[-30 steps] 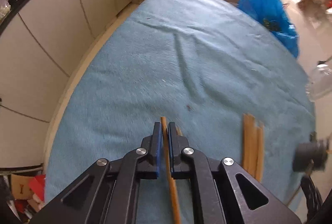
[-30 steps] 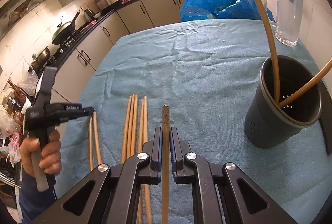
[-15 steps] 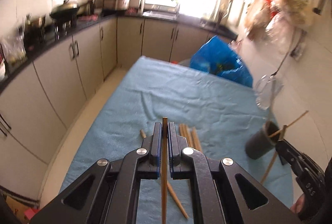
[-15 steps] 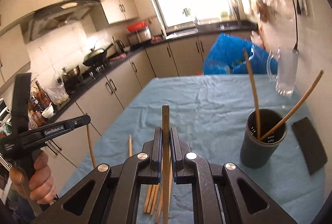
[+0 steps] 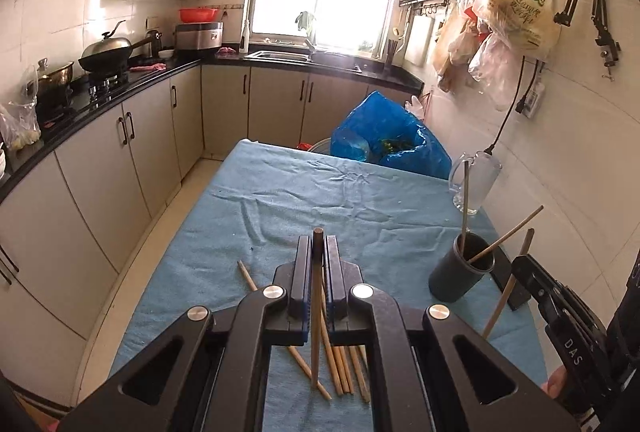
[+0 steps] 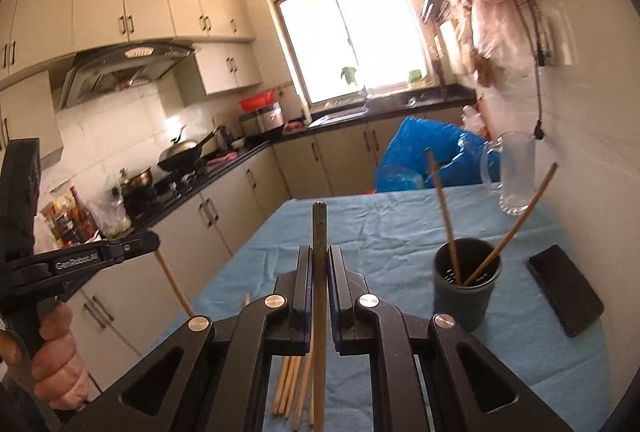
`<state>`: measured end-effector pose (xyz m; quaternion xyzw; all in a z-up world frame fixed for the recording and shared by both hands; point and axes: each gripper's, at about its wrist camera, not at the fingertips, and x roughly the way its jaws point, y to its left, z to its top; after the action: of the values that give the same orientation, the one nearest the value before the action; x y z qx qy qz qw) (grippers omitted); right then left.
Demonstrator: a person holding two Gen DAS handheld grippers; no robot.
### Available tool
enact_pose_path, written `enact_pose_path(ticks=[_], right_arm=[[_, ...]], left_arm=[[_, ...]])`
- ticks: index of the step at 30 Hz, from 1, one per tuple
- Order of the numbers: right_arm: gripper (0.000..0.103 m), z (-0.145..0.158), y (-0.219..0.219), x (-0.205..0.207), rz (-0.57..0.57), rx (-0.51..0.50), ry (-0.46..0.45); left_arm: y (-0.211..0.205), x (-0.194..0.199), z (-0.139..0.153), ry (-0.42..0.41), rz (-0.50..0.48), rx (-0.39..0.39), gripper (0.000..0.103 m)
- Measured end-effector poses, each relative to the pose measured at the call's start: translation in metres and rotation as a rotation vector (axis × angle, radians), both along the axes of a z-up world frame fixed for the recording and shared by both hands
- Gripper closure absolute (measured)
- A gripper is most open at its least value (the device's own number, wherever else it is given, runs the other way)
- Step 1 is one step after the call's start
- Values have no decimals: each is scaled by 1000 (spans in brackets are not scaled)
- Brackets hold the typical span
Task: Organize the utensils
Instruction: 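Carry both held chopsticks to the black holder cup and insert them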
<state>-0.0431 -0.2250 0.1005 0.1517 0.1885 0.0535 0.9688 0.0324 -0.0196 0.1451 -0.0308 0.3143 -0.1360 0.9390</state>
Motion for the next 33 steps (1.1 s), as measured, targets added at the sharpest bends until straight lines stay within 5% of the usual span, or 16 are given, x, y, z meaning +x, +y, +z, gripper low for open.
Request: enact_pose_path(ticks=[19,33], right_arm=[[95,10,-52,-18,-194,41,-83],[95,55,-93,-14,-360,3,-209]], left_arm=[[-25,5,20,12,-89,-27,98],[-87,14,62,-19,-235,-25,98]])
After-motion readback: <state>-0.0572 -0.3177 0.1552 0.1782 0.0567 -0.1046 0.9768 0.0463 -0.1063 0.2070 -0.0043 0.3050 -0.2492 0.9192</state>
